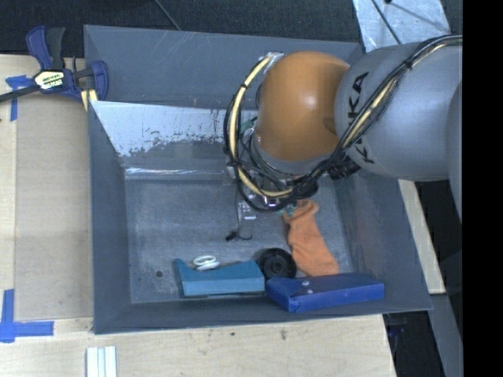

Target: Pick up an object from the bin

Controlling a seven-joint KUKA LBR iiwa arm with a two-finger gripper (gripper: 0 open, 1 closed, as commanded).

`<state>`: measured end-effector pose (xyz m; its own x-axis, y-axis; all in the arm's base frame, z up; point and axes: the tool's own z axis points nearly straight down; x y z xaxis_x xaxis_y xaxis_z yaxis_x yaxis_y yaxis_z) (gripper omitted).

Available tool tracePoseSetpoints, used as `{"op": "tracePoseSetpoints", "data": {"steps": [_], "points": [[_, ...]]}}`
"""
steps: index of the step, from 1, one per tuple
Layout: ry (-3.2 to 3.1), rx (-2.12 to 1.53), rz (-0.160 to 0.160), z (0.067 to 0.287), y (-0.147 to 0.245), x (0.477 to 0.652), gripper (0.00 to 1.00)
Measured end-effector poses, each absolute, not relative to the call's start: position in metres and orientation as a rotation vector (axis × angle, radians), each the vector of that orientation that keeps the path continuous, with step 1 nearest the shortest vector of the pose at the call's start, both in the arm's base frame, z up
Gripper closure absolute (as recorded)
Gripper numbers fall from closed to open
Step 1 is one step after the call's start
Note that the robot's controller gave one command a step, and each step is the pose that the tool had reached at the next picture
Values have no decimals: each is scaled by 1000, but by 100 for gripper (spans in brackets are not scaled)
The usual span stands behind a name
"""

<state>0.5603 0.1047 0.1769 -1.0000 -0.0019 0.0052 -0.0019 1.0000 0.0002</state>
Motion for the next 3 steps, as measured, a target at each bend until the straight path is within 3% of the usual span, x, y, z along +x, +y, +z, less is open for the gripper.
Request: {"op": "tracePoseSetpoints", "data": {"steps": [1,2,3], "points": [[-3145,0,-2,181,104,562,0],[-3138,43,0,208,71,533,0],[-3151,68,1,211,46,537,0]]}}
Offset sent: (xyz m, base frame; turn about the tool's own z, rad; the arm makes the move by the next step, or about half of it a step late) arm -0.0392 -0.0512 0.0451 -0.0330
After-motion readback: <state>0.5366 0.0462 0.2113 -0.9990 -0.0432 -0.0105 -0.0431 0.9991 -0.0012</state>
